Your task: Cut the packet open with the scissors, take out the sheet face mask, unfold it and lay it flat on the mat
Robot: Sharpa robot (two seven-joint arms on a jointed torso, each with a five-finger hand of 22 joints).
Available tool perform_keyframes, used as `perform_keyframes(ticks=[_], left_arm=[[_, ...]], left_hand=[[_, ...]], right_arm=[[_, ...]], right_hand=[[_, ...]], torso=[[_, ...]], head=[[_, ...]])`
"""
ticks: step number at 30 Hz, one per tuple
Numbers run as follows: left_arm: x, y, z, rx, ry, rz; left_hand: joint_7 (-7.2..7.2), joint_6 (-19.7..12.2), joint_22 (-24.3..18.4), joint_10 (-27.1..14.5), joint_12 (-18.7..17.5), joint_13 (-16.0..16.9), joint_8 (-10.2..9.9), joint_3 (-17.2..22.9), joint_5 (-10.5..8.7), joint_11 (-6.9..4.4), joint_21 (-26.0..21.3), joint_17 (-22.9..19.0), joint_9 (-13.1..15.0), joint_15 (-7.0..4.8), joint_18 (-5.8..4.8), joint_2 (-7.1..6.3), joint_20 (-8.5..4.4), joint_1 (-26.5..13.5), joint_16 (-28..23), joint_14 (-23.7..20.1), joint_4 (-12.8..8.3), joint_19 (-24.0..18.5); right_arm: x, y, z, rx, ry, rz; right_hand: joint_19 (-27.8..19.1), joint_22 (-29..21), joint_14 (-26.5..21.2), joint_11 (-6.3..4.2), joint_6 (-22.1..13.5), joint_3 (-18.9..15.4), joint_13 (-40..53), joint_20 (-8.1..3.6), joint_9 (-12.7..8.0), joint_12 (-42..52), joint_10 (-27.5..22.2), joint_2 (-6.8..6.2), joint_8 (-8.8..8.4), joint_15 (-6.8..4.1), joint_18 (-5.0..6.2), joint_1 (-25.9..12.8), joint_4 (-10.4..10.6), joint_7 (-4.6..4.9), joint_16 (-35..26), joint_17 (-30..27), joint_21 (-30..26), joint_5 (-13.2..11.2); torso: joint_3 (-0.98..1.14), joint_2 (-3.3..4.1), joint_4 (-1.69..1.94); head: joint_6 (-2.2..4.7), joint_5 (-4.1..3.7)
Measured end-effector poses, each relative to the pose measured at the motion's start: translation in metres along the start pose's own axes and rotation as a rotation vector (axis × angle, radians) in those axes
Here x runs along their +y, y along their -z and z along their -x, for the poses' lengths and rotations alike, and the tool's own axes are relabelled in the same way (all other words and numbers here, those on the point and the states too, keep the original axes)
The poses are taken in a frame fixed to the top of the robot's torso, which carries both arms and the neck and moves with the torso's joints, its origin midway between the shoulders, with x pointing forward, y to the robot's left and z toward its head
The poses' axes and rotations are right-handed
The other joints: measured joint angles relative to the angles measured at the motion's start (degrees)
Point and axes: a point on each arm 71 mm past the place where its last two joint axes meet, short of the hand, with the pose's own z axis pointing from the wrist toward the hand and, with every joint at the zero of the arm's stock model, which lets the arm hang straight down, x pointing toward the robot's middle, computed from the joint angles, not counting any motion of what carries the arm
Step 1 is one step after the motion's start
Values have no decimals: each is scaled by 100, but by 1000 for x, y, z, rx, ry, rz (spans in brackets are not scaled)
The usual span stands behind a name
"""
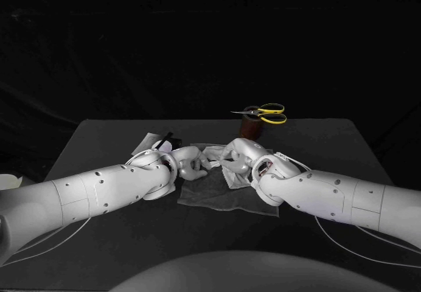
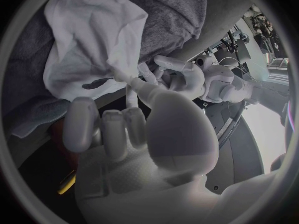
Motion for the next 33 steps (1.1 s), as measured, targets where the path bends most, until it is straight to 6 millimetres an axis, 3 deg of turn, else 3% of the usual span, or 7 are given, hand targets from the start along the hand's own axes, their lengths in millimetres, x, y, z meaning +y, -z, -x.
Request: perform_keyframes(ticks=[5,17,33], left_arm=[[0,0,0,1,0,0],[1,0,0,3,-1,2],[1,1,1,5,-1,4]], left_hand=[[-2,-1,-2,0,0,0,0,0,0,0,0,-5,0,0,0,0,0,0,-7,0,0,0],[-8,13,-2,0,0,-1,-1,-1,0,0,0,-5,-5,0,0,0,0,0,-12,0,0,0],[-9,14,-4,0,0,3,0,16,0,0,-1,0,-4,-1,0,0,0,0,-19,0,-16,0]], right_arm=[[-1,-1,1,8,-11,-11],[-2,-1,6,19,-37,-27],[0,-2,19,16,-84,-42]], right_hand=[[0,3,0,0,-17,45,1,0,102,0,0,2,12,0,0,2,5,-2,-9,3,0,0],[0,3,0,10,-86,248,-2,0,102,-1,-10,138,68,0,0,139,-120,24,-11,2,0,5],[0,-1,0,10,-95,282,-2,0,102,-1,-10,138,68,0,-1,140,-118,12,4,-2,0,4]], torso=[[-1,1,2],[-4,1,4],[2,1,0]], head=[[0,-1],[0,7],[0,4]])
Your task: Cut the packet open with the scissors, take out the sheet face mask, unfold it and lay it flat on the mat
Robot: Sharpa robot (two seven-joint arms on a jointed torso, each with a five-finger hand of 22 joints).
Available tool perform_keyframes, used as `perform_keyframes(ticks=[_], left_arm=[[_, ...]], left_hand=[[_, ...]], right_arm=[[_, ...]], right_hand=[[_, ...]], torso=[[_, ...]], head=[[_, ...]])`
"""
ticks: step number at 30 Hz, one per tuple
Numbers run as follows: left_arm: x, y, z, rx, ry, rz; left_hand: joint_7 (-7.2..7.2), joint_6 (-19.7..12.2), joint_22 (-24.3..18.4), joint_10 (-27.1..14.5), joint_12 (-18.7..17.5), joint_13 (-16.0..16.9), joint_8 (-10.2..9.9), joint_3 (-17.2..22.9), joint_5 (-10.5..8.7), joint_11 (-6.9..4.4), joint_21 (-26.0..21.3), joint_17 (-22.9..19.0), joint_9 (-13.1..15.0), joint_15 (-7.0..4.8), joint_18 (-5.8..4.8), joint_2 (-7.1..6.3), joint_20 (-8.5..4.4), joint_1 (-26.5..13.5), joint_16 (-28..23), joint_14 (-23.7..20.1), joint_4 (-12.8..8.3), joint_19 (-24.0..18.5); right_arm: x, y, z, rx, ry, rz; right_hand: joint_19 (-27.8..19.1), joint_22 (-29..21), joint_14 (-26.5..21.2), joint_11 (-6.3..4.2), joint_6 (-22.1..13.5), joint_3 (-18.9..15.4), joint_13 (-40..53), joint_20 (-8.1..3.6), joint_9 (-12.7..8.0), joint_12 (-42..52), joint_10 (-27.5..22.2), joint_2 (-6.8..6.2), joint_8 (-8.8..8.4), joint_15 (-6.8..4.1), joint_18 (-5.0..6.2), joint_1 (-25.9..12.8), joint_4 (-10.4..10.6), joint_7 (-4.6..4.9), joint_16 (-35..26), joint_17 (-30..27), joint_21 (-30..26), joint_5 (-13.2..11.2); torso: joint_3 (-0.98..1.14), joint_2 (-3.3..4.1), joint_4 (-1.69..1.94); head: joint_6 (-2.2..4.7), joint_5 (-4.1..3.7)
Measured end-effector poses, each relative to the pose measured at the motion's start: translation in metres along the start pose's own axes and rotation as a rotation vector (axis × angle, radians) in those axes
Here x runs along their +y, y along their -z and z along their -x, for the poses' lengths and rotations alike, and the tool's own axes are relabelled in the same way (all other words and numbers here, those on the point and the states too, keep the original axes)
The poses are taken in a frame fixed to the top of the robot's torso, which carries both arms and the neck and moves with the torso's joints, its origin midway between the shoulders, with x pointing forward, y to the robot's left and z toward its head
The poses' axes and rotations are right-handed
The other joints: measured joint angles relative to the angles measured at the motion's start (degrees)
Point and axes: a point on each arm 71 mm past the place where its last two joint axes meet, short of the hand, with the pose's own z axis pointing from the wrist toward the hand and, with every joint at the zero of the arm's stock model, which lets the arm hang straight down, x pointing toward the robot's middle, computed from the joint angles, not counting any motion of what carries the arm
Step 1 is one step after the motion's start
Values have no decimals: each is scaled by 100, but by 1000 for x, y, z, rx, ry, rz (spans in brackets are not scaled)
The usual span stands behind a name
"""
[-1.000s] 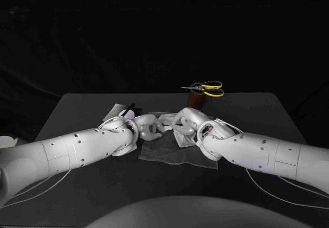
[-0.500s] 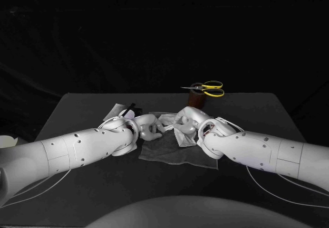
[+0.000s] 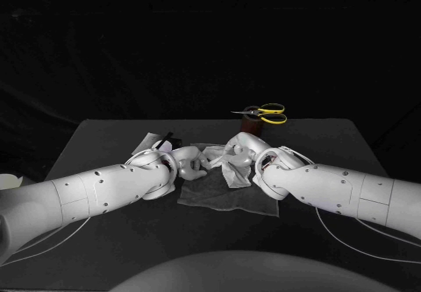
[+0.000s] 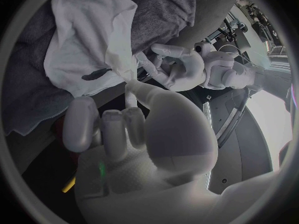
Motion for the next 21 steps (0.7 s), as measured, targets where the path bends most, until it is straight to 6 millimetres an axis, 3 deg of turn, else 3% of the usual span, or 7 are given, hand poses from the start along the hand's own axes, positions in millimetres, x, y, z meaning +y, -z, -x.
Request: perform_keyframes(ticks=[7,11,13,15,17,21], left_arm=[[0,0,0,-1,1,-1],[4,3,0,-7,8,-6],[7,6,1,-13,21,-16],[12,11,2,-17,41,-24],[16,17,3,-21,79,-38],[19,26,9,-34,163,-71]], left_hand=[[-31,32,-46,-3,0,-17,6,31,0,-3,-31,-25,10,0,0,29,37,-29,-2,0,-31,-41],[-146,148,-367,-446,-314,-491,132,104,0,-48,-284,-334,39,-25,0,13,14,-92,-73,-192,-104,-347],[-39,314,-434,-484,-369,-562,196,134,0,-52,-336,-406,112,-30,-1,-14,1,-120,-83,-215,-134,-396],[-29,358,-806,-548,-518,-664,278,175,0,-70,-638,-867,165,-45,19,-59,-8,-165,-275,-504,-176,-767],[-29,359,-1232,-578,-669,-771,339,204,0,-83,-1007,-1434,179,-50,189,-86,-10,-192,-536,-850,-212,-1161],[-71,421,-1322,-577,-788,-886,468,186,0,-83,-1130,-1619,230,-51,234,-98,-20,-205,-642,-951,-282,-1218]], right_arm=[[2,0,-1,27,-9,-2],[6,1,-4,52,-13,7],[9,2,-6,66,-20,12],[12,4,-8,79,-30,17],[15,6,-10,93,-46,23],[20,10,-12,115,-81,30]], right_hand=[[0,3,0,0,1,62,2,0,0,38,0,-1,0,0,0,-1,-50,1,1,2,51,-4],[0,4,0,0,12,93,2,0,0,38,0,-2,0,0,0,-1,-50,12,24,5,52,-14],[0,4,0,0,13,96,2,0,0,38,0,-2,0,0,-1,-1,-49,13,24,5,52,-15],[0,4,0,1,13,96,2,0,0,38,0,-1,0,0,-1,-2,-49,13,24,5,51,-15],[0,4,0,1,13,97,2,0,0,69,-1,-1,0,0,-2,-3,-49,13,24,5,51,-18],[0,3,0,1,13,101,1,0,0,69,-1,7,0,0,-27,-12,-53,13,24,5,51,-26]], torso=[[-3,0,2],[-5,-1,3],[-7,-1,4],[-7,-1,7],[-7,-2,7],[-8,-5,13]], head=[[0,-5],[0,-9],[0,-9],[0,-9],[0,-9],[0,-9]])
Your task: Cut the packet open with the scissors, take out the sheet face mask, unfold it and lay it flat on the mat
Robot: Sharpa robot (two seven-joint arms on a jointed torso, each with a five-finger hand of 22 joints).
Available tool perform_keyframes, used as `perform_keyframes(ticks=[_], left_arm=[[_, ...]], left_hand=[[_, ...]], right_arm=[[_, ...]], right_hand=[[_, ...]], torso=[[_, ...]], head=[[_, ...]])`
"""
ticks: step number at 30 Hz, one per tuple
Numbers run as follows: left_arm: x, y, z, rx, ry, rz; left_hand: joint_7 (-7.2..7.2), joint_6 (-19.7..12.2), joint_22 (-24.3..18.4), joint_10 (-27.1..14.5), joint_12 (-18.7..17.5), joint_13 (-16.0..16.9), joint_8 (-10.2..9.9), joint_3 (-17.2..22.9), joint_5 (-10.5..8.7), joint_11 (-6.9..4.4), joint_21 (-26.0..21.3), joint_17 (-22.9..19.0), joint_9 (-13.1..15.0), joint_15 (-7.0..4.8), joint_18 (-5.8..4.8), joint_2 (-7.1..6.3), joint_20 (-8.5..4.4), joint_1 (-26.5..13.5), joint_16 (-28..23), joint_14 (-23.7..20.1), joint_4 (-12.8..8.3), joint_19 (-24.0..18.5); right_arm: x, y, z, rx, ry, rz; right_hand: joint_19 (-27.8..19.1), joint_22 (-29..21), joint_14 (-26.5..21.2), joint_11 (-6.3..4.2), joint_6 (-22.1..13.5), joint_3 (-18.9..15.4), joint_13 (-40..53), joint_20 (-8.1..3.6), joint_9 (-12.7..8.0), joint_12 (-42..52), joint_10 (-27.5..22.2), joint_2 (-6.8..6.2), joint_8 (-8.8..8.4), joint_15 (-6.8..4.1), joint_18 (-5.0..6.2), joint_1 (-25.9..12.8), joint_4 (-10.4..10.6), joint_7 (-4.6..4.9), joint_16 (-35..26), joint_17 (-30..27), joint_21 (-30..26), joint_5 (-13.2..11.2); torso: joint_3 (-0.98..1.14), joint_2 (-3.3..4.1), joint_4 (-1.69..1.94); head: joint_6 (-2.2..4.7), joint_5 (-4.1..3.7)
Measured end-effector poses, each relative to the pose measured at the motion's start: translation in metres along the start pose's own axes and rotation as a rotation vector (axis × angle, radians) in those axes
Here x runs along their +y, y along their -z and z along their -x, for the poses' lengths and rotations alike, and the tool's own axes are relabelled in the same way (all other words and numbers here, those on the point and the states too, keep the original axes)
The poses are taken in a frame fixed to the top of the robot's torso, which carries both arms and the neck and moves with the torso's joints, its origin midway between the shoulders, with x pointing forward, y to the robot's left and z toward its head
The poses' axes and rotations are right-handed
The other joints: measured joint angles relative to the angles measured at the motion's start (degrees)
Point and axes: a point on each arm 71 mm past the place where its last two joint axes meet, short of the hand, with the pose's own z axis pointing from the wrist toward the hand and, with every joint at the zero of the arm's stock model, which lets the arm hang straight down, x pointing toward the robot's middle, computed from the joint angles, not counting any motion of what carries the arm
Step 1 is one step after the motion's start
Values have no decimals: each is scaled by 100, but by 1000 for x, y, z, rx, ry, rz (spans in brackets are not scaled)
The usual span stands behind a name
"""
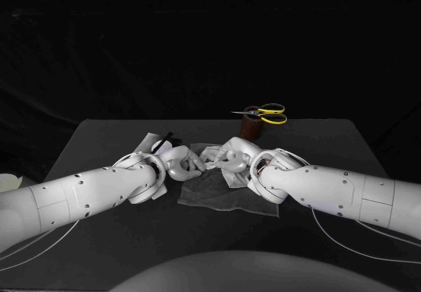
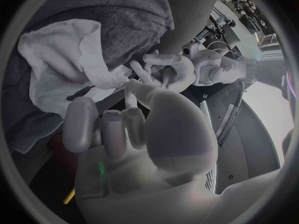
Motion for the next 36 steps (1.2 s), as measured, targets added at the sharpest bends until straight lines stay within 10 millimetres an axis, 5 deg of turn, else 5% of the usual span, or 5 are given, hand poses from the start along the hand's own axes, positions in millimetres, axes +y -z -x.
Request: perform_keyframes(ticks=[4,8,11,22,36], left_arm=[[0,10,6,-5,102,-24],[2,19,9,18,212,-12],[4,23,8,47,314,15],[22,35,10,39,649,169],[45,44,29,-169,811,243]], left_hand=[[-63,129,477,331,-14,-92,203,-52,0,-49,379,471,94,-60,0,66,-32,-126,155,378,-59,593],[-103,184,1360,750,-33,-122,370,-80,0,-101,1075,1375,188,-125,-243,186,-119,-322,502,931,-31,1478],[-103,184,1572,838,-33,-122,377,-146,0,-109,1242,1547,212,-142,-278,235,-136,-478,544,986,43,1676],[-104,184,1524,866,-61,-122,483,-140,0,-82,1233,1451,260,-143,-279,362,-134,-663,528,985,189,1701],[-104,184,1389,865,-61,-106,568,-107,0,-82,1124,1343,324,-144,-278,362,-125,-663,466,984,156,1625]], right_arm=[[3,4,-3,17,-43,7],[5,7,-6,30,-77,14],[8,9,-8,39,-98,22],[17,11,-33,86,-149,25],[21,-1,-57,70,-152,1]], right_hand=[[0,-2,0,0,0,0,-3,0,0,0,0,9,0,0,-1,-10,0,0,0,0,0,5],[0,-4,0,4,0,0,-4,0,0,-1,-4,13,0,0,-2,-45,0,0,-1,-1,0,25],[0,-4,0,-3,0,0,-3,0,0,-1,3,5,0,0,-2,-54,0,0,-4,-4,-1,26],[0,0,0,-13,0,38,0,0,0,-2,13,-2,0,0,-3,-61,4,0,-16,-5,-1,26],[0,0,0,-12,0,39,0,0,0,-2,12,-15,0,0,-4,-73,4,0,-37,0,-2,23]], torso=[[-2,-3,3],[-2,-5,0],[-2,-5,-3],[-6,-13,-19],[-10,-8,-16]], head=[[0,21],[0,48],[0,68],[0,88],[0,70]])
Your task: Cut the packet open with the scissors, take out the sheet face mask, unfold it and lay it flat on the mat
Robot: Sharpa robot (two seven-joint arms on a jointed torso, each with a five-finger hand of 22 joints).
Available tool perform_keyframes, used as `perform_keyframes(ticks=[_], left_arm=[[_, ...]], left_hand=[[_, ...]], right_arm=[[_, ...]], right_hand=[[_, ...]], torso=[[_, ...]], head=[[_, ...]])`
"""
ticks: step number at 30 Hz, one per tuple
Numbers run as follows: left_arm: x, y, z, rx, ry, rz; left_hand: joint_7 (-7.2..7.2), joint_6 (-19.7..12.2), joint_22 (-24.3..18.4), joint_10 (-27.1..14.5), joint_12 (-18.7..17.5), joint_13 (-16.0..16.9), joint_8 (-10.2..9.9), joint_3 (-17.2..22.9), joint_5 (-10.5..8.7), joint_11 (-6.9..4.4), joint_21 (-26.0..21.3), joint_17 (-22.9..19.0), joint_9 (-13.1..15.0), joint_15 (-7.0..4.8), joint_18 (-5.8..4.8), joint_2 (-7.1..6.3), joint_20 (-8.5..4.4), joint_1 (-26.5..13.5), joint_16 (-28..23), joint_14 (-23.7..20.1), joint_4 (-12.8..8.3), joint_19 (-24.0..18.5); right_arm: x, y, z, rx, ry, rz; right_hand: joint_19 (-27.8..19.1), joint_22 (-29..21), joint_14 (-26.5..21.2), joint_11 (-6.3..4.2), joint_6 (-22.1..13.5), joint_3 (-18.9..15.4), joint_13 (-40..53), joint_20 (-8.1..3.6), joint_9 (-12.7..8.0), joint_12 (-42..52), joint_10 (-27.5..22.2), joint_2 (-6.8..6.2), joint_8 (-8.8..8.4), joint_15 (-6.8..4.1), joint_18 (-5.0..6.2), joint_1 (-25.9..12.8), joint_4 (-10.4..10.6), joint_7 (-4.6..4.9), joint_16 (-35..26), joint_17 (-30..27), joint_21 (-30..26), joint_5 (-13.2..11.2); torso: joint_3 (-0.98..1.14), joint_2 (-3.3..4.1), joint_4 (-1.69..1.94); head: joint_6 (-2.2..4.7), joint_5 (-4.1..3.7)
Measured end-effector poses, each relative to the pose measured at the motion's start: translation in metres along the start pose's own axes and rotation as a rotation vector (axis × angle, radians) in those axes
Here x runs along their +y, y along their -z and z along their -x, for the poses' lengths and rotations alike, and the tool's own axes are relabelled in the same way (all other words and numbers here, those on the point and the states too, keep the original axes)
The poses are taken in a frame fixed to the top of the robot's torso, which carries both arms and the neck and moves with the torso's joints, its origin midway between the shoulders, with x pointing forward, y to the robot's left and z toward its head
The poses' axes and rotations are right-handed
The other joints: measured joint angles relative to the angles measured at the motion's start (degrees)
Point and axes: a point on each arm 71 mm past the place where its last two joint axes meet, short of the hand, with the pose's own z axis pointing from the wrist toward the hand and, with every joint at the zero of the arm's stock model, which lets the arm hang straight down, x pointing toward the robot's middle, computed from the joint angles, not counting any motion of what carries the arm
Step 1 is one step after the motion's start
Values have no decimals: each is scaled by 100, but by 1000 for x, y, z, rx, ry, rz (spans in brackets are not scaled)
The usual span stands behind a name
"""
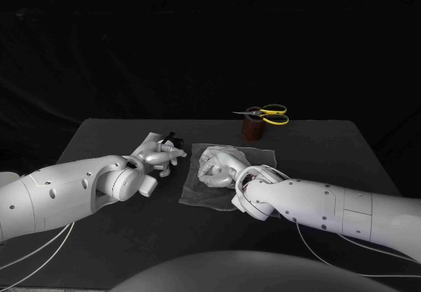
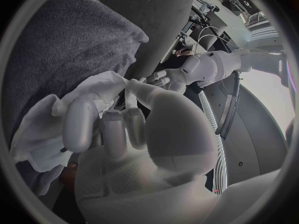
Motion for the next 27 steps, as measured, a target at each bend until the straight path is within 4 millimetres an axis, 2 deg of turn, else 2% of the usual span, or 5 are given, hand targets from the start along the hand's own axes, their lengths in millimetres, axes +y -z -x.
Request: perform_keyframes(ticks=[8,27], left_arm=[[0,-1,5,-34,25,-12],[-1,-2,7,-42,4,-25]], left_hand=[[22,-24,-25,0,0,7,30,15,0,0,0,-11,10,0,0,0,-9,0,0,-1,-15,-10],[24,-67,-51,-45,0,14,51,31,0,-1,-24,-40,32,0,0,0,-9,0,-24,-2,-32,-9]], right_arm=[[1,-3,-4,-11,5,-2],[10,3,-21,85,45,24]], right_hand=[[0,-4,0,0,0,0,-4,0,0,-9,0,1,0,0,-1,2,0,0,-1,0,-49,-11],[0,1,0,1,-3,15,0,0,0,-23,-1,6,0,0,-1,8,-17,-2,-6,-6,-49,5]], torso=[[8,1,-1],[6,-2,-5]], head=[[0,-3],[0,-63]])
